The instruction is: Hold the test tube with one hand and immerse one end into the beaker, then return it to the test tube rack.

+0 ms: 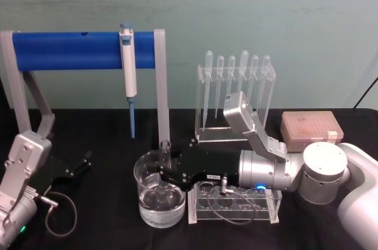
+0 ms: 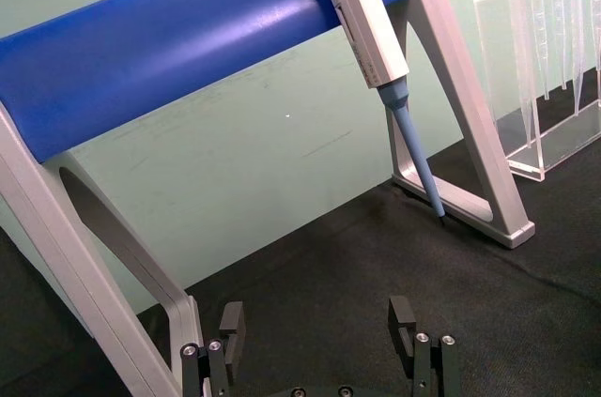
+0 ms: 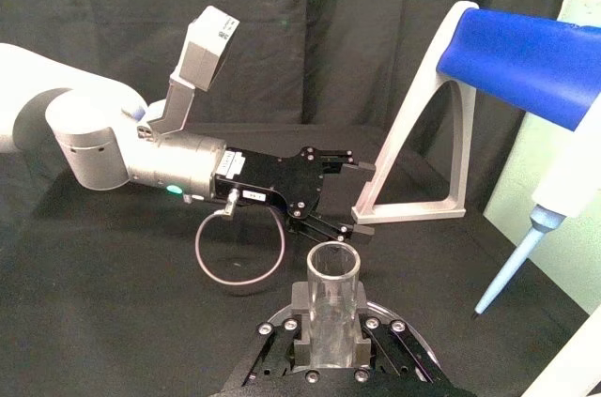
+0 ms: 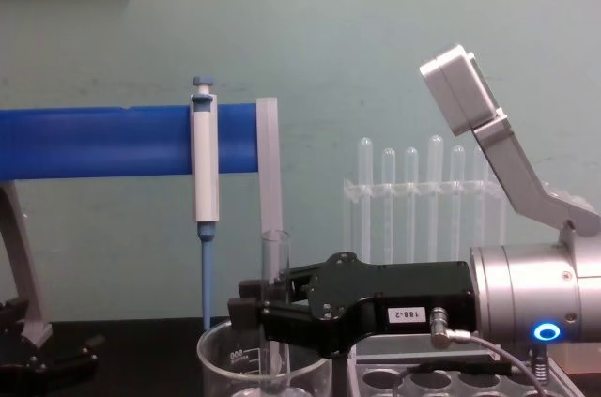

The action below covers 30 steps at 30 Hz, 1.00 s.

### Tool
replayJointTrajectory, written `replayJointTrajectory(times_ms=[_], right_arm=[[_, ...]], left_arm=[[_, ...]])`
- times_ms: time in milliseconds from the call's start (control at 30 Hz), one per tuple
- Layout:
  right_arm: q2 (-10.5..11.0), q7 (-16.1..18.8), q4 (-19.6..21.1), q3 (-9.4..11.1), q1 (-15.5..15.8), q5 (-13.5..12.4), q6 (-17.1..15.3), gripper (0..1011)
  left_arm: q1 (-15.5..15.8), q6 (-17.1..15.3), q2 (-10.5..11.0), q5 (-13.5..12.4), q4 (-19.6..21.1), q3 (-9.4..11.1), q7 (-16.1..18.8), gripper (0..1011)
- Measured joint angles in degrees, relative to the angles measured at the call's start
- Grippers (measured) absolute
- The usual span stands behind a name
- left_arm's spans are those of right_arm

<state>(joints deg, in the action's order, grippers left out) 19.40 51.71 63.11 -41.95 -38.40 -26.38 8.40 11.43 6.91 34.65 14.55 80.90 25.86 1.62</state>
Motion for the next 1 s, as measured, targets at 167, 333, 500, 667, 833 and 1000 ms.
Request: replayJointTrajectory(times_ms=[167,333,500,667,833,1000], right_arm=[[0.0,0.0,0.0,0.0,0.0,0.0,0.0,224],[0.0,0.0,0.0,0.0,0.0,0.0,0.0,224],[0.0,0.0,0.0,0.0,0.0,0.0,0.0,224],[0.0,0.0,0.0,0.0,0.0,0.0,0.0,224],[0.0,0.0,0.0,0.0,0.0,0.0,0.0,224],[0.0,0.0,0.0,0.0,0.0,0.0,0.0,224]], left_arm=[[0.0,0.0,0.0,0.0,0.0,0.0,0.0,1000],[0.0,0.0,0.0,0.0,0.0,0.0,0.0,1000],[0.0,0.0,0.0,0.0,0.0,0.0,0.0,1000],[0.0,0.0,0.0,0.0,0.0,0.0,0.0,1000],[0.0,0.0,0.0,0.0,0.0,0.0,0.0,1000],[0.0,0.0,0.0,0.0,0.0,0.0,0.0,1000]])
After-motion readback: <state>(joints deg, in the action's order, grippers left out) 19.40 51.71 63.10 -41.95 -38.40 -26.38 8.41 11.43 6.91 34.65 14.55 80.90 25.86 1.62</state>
